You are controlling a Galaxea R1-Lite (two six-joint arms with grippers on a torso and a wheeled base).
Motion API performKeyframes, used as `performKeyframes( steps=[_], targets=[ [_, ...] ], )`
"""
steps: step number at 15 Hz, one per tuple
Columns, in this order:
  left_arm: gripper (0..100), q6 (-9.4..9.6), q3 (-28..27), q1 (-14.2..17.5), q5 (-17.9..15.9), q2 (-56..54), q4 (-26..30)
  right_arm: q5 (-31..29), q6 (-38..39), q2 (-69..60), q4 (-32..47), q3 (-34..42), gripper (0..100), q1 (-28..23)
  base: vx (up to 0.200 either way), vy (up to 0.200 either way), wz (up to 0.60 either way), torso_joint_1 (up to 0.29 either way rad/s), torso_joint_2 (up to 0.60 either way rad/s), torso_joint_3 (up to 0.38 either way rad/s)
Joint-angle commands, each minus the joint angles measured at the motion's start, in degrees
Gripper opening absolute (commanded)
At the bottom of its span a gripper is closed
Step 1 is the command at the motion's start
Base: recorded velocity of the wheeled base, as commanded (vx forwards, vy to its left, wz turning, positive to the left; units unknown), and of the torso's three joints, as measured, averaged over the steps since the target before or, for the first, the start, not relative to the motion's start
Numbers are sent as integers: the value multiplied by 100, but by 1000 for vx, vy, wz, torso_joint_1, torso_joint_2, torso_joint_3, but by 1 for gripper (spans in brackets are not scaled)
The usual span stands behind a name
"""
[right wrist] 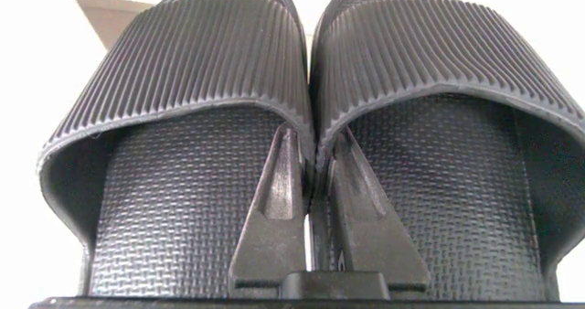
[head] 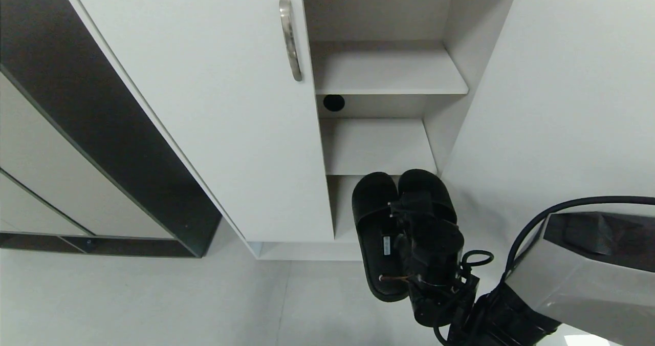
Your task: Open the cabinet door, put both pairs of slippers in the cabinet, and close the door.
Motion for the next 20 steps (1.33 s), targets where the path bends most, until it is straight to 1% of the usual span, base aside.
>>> performKeyframes(
  steps=[1, 7, 11, 20],
  targets=[
    [0, 2, 0, 0, 1, 9, -1, 6, -4, -24, -8, 26, 0, -76, 0, 0, 0, 0, 0, 0],
    [0, 2, 0, 0, 1, 9, -1, 6, -13, -244, 0, 26, 0, -199, 0, 0, 0, 0, 0, 0],
    [0, 2, 0, 0, 1, 9, -1, 15, -22, -332, 27, 35, 0, -419, 0, 0, 0, 0, 0, 0],
    [0, 2, 0, 0, 1, 9, -1, 50, -31, -323, 62, 18, 0, -383, 0, 0, 0, 0, 0, 0]
  ],
)
